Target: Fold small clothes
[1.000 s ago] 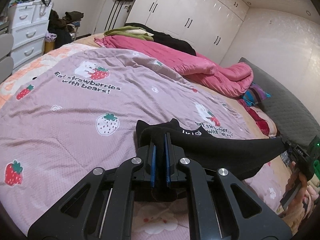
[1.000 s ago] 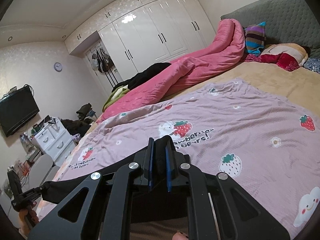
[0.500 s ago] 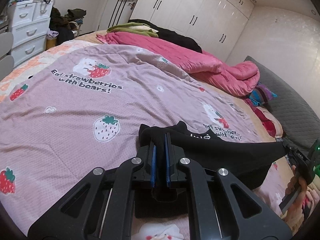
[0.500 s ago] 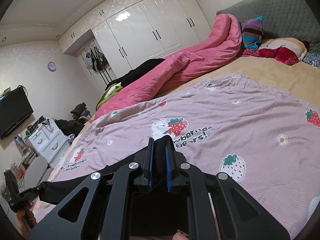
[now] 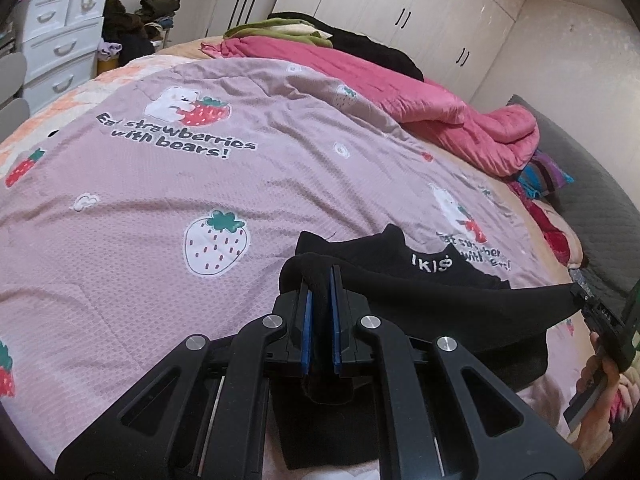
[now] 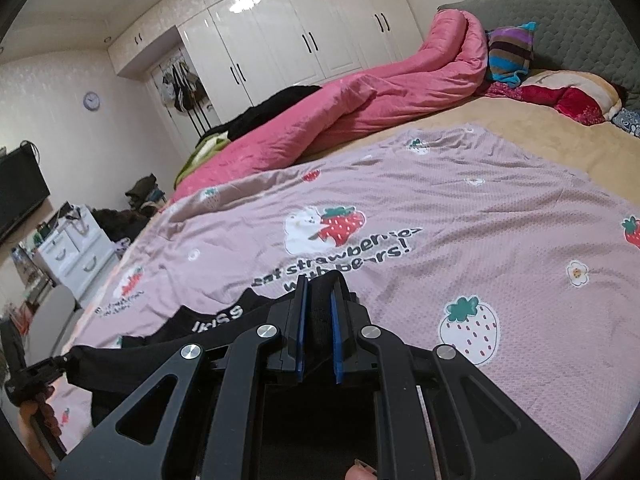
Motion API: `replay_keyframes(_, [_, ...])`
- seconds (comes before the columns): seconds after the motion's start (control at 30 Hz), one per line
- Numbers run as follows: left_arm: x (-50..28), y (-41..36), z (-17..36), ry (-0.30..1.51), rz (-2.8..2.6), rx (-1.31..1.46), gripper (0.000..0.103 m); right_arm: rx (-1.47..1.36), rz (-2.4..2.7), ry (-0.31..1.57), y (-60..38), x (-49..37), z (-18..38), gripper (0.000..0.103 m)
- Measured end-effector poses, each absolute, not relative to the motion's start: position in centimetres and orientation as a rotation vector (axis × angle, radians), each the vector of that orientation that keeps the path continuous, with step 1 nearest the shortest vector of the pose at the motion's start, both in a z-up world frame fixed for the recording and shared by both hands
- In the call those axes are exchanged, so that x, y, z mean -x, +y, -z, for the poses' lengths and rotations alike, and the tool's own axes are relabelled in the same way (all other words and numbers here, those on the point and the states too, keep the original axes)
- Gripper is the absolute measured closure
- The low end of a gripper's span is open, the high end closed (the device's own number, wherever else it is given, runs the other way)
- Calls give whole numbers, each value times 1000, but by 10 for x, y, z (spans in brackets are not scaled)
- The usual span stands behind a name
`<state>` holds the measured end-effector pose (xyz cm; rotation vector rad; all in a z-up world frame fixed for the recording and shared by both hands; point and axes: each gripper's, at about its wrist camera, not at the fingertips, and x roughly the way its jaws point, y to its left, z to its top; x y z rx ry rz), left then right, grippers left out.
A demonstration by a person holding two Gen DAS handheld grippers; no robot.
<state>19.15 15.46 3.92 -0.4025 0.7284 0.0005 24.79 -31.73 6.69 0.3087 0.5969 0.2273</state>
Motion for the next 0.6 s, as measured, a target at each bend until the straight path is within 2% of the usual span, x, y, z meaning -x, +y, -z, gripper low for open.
replay_keyframes(0.23, [-195, 154, -33, 753, 2, 395, 98, -286, -213, 629, -314, -254, -56, 92])
replay_keyframes(0.3, [-192, 153, -36, 744, -13, 370, 90, -279, -194, 629, -314, -253, -55, 81])
replay_keyframes(0.37, [-188, 153, -42, 724, -20, 353, 86, -279, -184, 621, -315, -250, -56, 72])
replay_keyframes(0.53, [-175, 154, -54, 689, -7, 351, 86, -277, -172, 591, -321, -241, -61, 70])
replay_keyframes(0.6, [-170, 151, -57, 684, 5, 339, 81, -266, -181, 585, -321, -236, -63, 70])
